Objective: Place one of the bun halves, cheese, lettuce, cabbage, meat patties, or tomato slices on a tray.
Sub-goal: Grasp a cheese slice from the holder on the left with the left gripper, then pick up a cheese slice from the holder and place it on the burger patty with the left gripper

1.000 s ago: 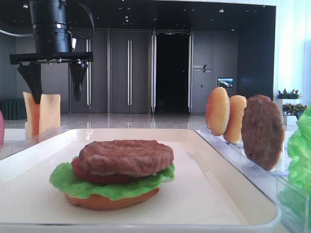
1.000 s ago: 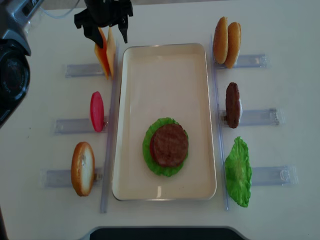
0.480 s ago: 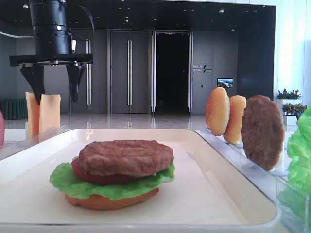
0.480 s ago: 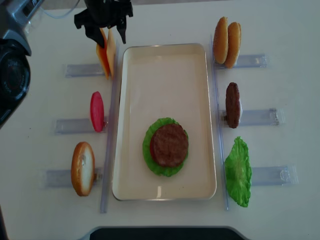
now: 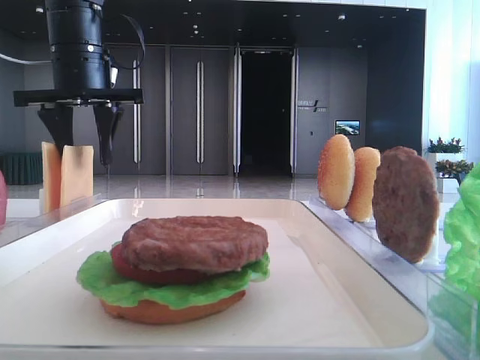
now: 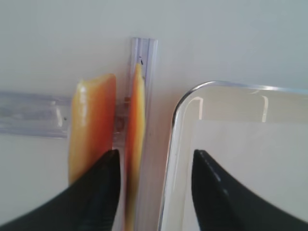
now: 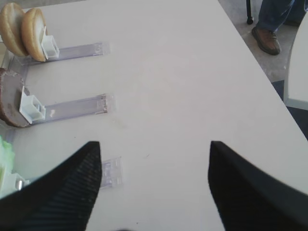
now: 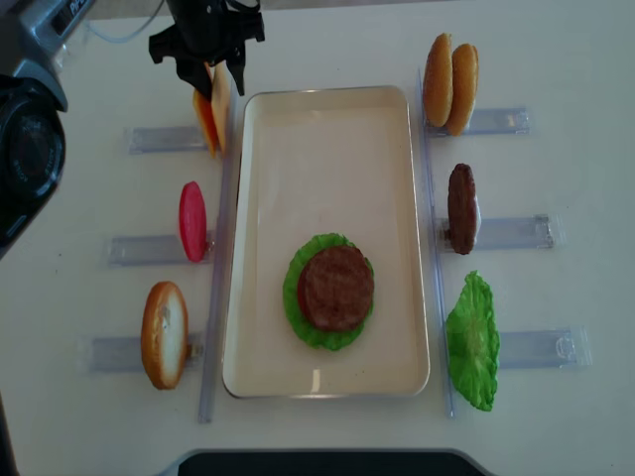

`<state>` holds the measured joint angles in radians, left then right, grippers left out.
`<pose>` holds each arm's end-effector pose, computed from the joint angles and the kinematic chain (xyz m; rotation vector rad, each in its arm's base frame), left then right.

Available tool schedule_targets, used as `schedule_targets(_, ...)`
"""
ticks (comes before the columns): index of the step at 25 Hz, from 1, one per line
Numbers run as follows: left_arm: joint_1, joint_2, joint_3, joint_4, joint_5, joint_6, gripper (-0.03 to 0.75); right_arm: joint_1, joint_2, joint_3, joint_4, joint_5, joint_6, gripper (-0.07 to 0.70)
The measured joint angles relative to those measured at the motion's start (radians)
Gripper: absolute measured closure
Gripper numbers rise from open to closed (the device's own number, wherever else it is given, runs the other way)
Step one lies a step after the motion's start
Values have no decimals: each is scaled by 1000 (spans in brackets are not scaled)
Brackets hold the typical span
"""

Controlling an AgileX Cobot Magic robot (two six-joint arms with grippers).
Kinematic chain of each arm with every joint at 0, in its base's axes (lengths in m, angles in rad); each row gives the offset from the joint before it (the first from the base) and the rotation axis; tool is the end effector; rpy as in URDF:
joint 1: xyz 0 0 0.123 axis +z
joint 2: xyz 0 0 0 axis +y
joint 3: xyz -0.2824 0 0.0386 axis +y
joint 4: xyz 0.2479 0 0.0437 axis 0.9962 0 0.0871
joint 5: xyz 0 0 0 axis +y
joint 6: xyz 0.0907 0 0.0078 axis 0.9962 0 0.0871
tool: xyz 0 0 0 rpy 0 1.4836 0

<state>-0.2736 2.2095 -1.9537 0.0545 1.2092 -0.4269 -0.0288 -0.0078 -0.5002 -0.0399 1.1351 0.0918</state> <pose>0.4515 -0.1219 0.2170 -0.2042 2.9351 -0.0247 -0.0095 -0.0030 0.2713 0.1310 2.1060 -0.0106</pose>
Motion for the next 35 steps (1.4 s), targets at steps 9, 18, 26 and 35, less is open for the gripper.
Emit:
schedule_targets(9,0,0,0,54,1,0,538,0,0,0,0,0,0,150)
schedule_targets(18,0,0,0,62,5,13,692,0,0,0,0,0,0,150)
schedule_targets(26,0,-25,-9,42,13,23,692,0,0,0,0,0,0,150)
schedule_targets(35,0,-155,-70,24,26,60,692,0,0,0,0,0,0,150)
